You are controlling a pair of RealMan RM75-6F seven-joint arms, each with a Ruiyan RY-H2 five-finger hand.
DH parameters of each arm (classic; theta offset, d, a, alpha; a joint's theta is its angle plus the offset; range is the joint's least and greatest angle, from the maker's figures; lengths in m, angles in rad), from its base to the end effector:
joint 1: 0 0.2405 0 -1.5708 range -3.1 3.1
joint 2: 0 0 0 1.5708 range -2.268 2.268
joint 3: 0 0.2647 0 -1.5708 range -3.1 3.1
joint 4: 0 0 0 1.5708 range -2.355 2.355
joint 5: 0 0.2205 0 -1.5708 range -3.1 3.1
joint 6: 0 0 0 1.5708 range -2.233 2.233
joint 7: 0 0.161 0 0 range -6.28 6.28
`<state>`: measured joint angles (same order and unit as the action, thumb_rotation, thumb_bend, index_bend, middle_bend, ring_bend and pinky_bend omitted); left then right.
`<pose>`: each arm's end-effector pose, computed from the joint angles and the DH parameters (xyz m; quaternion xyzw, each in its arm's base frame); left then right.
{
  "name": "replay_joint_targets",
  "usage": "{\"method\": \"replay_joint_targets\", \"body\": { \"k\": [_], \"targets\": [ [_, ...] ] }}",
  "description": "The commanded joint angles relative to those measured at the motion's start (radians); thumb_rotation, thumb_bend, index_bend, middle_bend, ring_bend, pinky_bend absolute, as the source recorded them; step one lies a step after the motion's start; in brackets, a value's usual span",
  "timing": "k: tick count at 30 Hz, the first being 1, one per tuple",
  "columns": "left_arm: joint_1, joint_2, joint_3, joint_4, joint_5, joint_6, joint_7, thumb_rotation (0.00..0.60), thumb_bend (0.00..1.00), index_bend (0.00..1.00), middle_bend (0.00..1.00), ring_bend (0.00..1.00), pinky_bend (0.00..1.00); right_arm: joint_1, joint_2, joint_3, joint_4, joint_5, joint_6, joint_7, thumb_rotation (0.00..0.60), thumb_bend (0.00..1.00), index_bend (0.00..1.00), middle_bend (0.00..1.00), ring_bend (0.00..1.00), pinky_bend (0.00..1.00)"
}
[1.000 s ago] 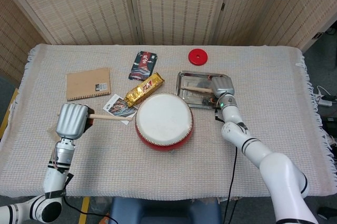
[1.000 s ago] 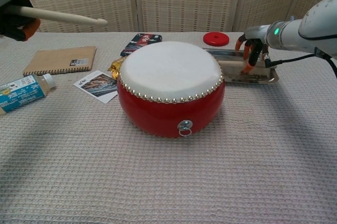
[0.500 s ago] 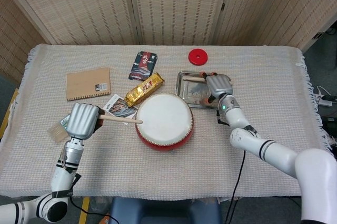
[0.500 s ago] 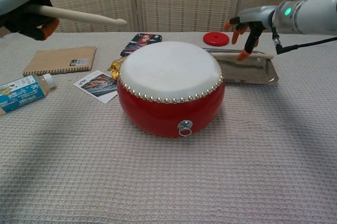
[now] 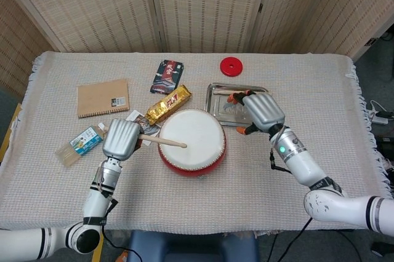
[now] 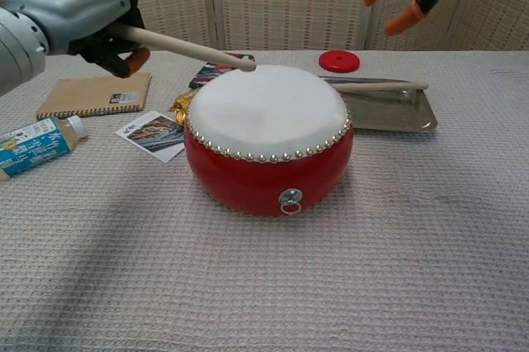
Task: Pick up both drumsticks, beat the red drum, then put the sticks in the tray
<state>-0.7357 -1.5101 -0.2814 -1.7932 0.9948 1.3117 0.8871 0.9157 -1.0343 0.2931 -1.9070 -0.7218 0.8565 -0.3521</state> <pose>-0.0893 0.3526 0.0315 -0.6940 -0.2600 -0.3842 0.5506 -0.0825 -0.3939 0.1069 0.7175 -0.4159 0.3784 0.4111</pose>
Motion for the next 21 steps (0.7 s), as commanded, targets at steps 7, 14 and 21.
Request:
{"method": "replay_joint_targets", "body": {
  "k": [7, 14, 21],
  "targets": [
    [-0.065, -0.063, -0.047, -0.027, -0.109, 0.038, 0.1, 0.6, 0.54, 0.96, 1.0, 1.0, 1.0, 0.081, -0.083, -0.017, -0.072, 0.064, 0.029, -0.052, 0.6, 0.11, 0.32, 0.33, 0.25, 0.54],
    [-0.106, -0.112, -0.061, -0.006, -0.146, 0.078, 0.154, 0.6, 0.54, 0.96, 1.0, 1.0, 1.0, 0.182, -0.198, -0.027, -0.068, 0.185, 0.102, -0.153, 0.6, 0.11, 0.35, 0.35, 0.26, 0.55],
    [-0.146, -0.155, -0.067, 0.003, -0.166, 0.128, 0.218, 0.6, 0.54, 0.96, 1.0, 1.0, 1.0, 0.267, -0.296, -0.015, -0.051, 0.282, 0.2, -0.245, 0.6, 0.11, 0.38, 0.37, 0.26, 0.55]
  ]
}}
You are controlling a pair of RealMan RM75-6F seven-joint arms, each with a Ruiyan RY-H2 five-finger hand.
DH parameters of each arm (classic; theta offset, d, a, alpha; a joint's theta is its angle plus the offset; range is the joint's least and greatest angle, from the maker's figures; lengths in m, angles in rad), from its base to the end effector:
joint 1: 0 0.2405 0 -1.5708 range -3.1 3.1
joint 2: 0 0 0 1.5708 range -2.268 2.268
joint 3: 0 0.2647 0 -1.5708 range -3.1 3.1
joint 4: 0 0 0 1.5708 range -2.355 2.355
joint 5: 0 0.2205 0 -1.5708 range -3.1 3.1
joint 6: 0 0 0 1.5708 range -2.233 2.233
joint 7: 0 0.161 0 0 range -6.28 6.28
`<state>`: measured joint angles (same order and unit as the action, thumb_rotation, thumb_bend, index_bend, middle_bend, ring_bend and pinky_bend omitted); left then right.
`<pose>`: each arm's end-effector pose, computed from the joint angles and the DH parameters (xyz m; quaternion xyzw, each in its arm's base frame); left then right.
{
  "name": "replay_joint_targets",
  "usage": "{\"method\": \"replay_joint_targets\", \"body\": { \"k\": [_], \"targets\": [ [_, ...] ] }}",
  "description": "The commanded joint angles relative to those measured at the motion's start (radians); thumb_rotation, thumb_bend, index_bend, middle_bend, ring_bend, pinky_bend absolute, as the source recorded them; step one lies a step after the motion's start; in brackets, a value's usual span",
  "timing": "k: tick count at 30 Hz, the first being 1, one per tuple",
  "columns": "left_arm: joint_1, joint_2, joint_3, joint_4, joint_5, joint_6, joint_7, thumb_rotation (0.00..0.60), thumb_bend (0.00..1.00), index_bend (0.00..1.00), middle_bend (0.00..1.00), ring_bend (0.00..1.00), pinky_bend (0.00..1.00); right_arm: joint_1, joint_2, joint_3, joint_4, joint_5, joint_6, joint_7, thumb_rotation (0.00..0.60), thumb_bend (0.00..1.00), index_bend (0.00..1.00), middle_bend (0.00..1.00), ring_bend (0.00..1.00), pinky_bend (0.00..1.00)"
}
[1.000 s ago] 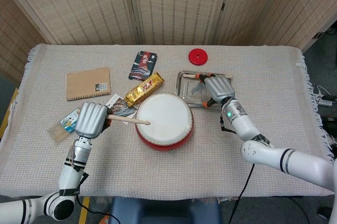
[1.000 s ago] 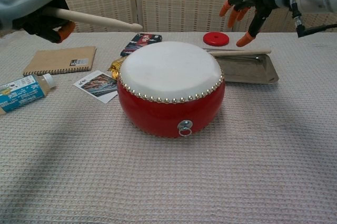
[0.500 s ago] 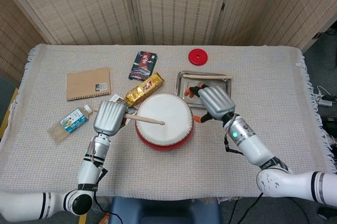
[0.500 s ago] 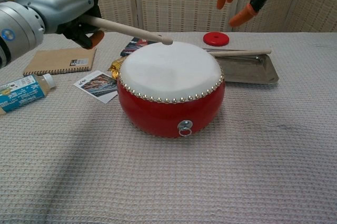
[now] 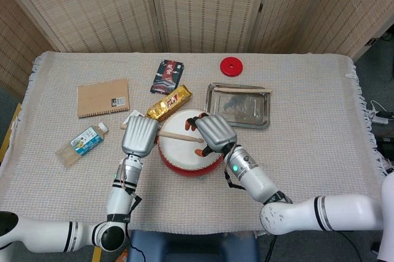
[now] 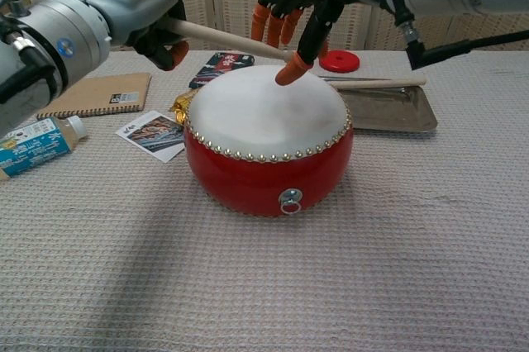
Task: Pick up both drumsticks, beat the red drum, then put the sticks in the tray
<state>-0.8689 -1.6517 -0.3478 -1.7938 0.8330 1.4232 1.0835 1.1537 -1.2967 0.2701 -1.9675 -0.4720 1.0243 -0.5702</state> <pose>-0.0393 0.3563 0.0097 -0.6835 -0.2638 -0.3708 0.5708 0.0008 -0.3629 0.0228 0.7521 -0.4189 0.3705 0.3488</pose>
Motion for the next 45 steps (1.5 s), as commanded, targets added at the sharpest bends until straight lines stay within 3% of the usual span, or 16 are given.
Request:
{"method": "replay_joint_targets", "body": {
  "k": [1, 11, 19, 35, 45],
  "targets": [
    [-0.017, -0.018, 0.0, 0.005, -0.006, 0.022, 0.032, 0.6, 0.54, 0.96, 1.0, 1.0, 1.0, 0.036, -0.044, 0.012, 0.013, 0.041, 0.043, -0.033, 0.6, 0.11, 0.38, 0.37, 0.26, 0.55],
    [-0.053, -0.064, 0.009, 0.018, -0.021, 0.058, 0.086, 0.6, 0.54, 0.96, 1.0, 1.0, 1.0, 0.087, -0.135, 0.045, 0.067, 0.102, 0.118, -0.072, 0.6, 0.11, 0.45, 0.42, 0.3, 0.58],
    [-0.073, -0.086, 0.011, 0.035, -0.044, 0.066, 0.116, 0.6, 0.54, 0.96, 1.0, 1.0, 1.0, 0.097, -0.18, 0.051, 0.093, 0.106, 0.138, -0.084, 0.6, 0.21, 0.48, 0.45, 0.33, 0.59],
    [-0.101, -0.097, 0.019, 0.04, -0.046, 0.087, 0.156, 0.6, 0.54, 0.96, 1.0, 1.0, 1.0, 0.077, -0.218, 0.06, 0.112, 0.06, 0.174, -0.085, 0.6, 0.24, 0.64, 0.61, 0.45, 0.63],
    [-0.108, -0.103, 0.029, 0.041, -0.04, 0.097, 0.169, 0.6, 0.54, 0.96, 1.0, 1.0, 1.0, 0.074, -0.238, 0.066, 0.127, 0.073, 0.183, -0.11, 0.6, 0.24, 0.65, 0.63, 0.46, 0.64]
  ]
}}
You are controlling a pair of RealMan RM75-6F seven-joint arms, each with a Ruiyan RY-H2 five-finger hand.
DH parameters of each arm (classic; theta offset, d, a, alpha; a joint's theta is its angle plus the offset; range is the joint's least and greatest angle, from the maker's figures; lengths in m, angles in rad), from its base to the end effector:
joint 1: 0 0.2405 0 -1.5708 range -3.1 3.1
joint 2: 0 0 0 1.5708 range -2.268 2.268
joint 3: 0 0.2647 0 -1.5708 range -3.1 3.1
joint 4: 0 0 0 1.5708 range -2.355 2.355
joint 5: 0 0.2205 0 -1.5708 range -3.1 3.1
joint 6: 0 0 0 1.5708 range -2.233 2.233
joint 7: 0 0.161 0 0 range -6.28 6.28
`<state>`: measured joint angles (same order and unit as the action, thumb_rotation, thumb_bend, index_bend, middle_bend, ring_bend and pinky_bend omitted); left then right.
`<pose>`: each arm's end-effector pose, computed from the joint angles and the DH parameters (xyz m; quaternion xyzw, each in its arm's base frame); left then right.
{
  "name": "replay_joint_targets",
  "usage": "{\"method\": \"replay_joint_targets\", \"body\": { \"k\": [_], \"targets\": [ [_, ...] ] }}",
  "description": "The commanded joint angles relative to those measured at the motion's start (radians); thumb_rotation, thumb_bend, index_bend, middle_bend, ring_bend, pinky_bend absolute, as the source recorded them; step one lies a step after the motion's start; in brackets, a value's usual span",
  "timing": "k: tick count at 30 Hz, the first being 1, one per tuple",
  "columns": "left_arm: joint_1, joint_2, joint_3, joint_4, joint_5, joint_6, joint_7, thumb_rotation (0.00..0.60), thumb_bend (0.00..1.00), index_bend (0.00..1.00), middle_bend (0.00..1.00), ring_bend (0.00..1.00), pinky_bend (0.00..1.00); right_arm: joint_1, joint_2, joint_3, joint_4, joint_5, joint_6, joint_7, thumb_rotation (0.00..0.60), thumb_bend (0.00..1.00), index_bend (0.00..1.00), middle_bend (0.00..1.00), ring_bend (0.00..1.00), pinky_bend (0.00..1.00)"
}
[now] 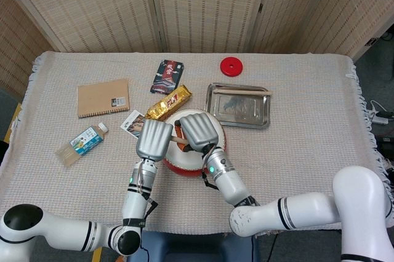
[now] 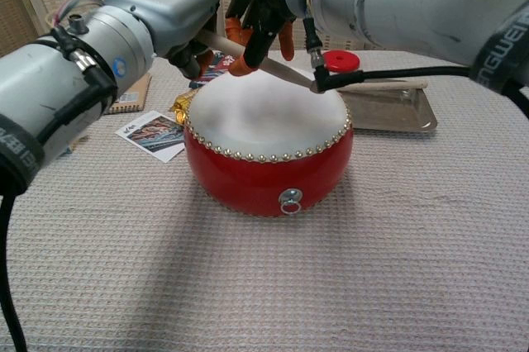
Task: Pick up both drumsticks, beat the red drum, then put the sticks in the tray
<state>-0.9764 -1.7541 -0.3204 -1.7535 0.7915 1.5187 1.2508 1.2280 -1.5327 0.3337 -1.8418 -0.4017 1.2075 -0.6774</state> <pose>-0.0099 0.3466 -0.0142 -0.7013 -0.2087 -0.3367 0.5926 0.0341 -0.3666 -0.0155 0.7220 -0.4186 0.3955 0.3834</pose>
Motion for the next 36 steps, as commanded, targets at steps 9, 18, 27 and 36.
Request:
{"method": "replay_joint_targets", "body": {
  "k": [9, 18, 27, 36],
  "targets": [
    [-0.003, -0.008, 0.015, 0.017, 0.011, 0.0, 0.002, 0.6, 0.54, 0.95, 1.0, 1.0, 1.0, -0.012, -0.019, 0.016, 0.009, -0.028, 0.023, 0.003, 0.6, 0.24, 0.74, 0.72, 0.56, 0.67],
    [-0.002, -0.011, 0.032, 0.033, 0.033, -0.006, 0.0, 0.6, 0.52, 0.88, 1.0, 0.97, 1.0, -0.022, -0.042, 0.019, 0.027, -0.059, 0.04, -0.004, 0.6, 0.23, 0.87, 0.81, 0.66, 0.73],
    [0.006, 0.003, 0.043, 0.04, 0.058, -0.013, -0.013, 0.6, 0.49, 0.68, 0.88, 0.82, 1.0, -0.039, -0.034, 0.015, 0.035, -0.067, 0.029, -0.017, 0.6, 0.28, 0.91, 0.82, 0.67, 0.74],
    [0.013, 0.012, 0.046, 0.049, 0.067, -0.026, -0.023, 0.6, 0.42, 0.4, 0.58, 0.55, 0.78, -0.036, -0.036, 0.008, 0.037, -0.06, 0.04, -0.065, 0.6, 0.33, 0.95, 0.84, 0.69, 0.76]
  ]
}}
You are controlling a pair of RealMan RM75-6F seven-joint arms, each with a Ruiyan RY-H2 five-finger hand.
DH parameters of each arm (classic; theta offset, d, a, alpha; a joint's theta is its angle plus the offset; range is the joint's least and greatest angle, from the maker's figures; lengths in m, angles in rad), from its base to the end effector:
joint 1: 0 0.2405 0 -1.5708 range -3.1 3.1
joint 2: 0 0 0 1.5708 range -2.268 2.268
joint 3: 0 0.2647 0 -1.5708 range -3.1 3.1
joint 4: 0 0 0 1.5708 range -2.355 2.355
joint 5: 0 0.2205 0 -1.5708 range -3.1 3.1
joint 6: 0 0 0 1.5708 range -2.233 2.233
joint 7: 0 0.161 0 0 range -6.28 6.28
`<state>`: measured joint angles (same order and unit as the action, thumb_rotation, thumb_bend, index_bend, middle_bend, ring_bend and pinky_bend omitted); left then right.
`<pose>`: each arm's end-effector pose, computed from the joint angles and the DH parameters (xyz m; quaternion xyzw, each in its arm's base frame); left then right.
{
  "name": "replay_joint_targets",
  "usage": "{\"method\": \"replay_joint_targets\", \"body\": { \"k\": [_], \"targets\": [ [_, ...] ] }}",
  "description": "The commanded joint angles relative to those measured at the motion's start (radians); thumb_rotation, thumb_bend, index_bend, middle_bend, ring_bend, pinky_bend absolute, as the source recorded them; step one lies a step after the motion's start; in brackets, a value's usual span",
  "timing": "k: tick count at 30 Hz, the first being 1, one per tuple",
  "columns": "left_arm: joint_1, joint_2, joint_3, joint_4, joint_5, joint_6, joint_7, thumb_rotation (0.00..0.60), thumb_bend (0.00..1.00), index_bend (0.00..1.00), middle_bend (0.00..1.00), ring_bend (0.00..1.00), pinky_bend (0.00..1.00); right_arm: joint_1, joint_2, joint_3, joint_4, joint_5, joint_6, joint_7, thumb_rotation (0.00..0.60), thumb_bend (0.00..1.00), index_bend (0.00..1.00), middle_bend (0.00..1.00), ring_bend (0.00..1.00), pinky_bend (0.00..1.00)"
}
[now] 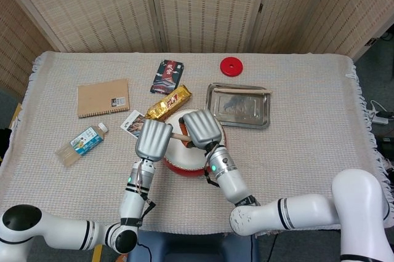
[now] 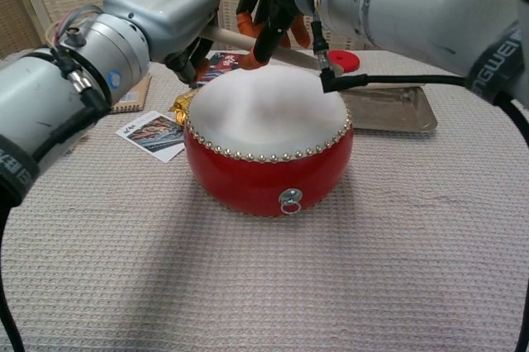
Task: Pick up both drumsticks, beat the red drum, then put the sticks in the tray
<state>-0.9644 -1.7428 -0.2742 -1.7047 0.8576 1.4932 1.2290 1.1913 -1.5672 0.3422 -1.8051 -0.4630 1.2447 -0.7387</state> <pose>-0.0193 0.3492 -0.0172 -0.7084 -0.1724 -0.3364 0.5960 0.0278 -0.3719 -0.0146 0.7173 -0.3906 0.4006 0.4152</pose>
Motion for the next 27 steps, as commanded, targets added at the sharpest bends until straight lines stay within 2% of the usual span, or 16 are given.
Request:
{"method": "replay_joint_targets", "body": {
  "k": [1, 4, 7, 10, 14, 19, 27],
  "targets": [
    [0.001, 0.001, 0.001, 0.0, 0.002, -0.002, -0.002, 0.6, 0.41, 0.36, 0.52, 0.5, 0.73, 0.001, -0.003, 0.0, 0.0, 0.001, 0.004, -0.006, 0.6, 0.33, 0.95, 0.84, 0.7, 0.77],
    [0.004, 0.007, 0.004, -0.005, 0.006, -0.01, -0.008, 0.6, 0.37, 0.22, 0.33, 0.32, 0.55, 0.005, -0.012, -0.003, 0.003, 0.0, 0.016, -0.028, 0.6, 0.35, 0.98, 0.86, 0.71, 0.77],
    [0.006, 0.012, 0.004, -0.006, 0.012, -0.014, -0.013, 0.6, 0.35, 0.11, 0.2, 0.18, 0.43, 0.007, -0.019, -0.003, 0.005, 0.001, 0.023, -0.044, 0.6, 0.35, 0.99, 0.86, 0.72, 0.78],
    [0.007, 0.017, 0.004, -0.006, 0.026, -0.015, -0.02, 0.6, 0.34, 0.05, 0.12, 0.1, 0.35, 0.01, -0.023, -0.003, 0.005, 0.008, 0.025, -0.06, 0.6, 0.35, 1.0, 0.86, 0.72, 0.78],
    [0.011, 0.025, 0.006, -0.013, 0.039, -0.014, -0.027, 0.6, 0.34, 0.01, 0.06, 0.05, 0.3, 0.008, -0.025, -0.005, 0.003, 0.011, 0.027, -0.073, 0.6, 0.35, 1.0, 0.87, 0.73, 0.78],
    [0.02, 0.04, 0.003, -0.034, 0.042, -0.014, -0.035, 0.6, 0.33, 0.0, 0.03, 0.01, 0.24, 0.003, -0.02, -0.006, -0.003, 0.015, 0.031, -0.087, 0.6, 0.35, 1.0, 0.88, 0.74, 0.79],
    [0.038, 0.075, 0.004, -0.081, 0.037, -0.015, -0.042, 0.6, 0.31, 0.0, 0.0, 0.0, 0.22, -0.019, 0.016, -0.013, -0.027, 0.012, 0.036, -0.099, 0.6, 0.36, 1.0, 0.88, 0.74, 0.79]
  ]
}}
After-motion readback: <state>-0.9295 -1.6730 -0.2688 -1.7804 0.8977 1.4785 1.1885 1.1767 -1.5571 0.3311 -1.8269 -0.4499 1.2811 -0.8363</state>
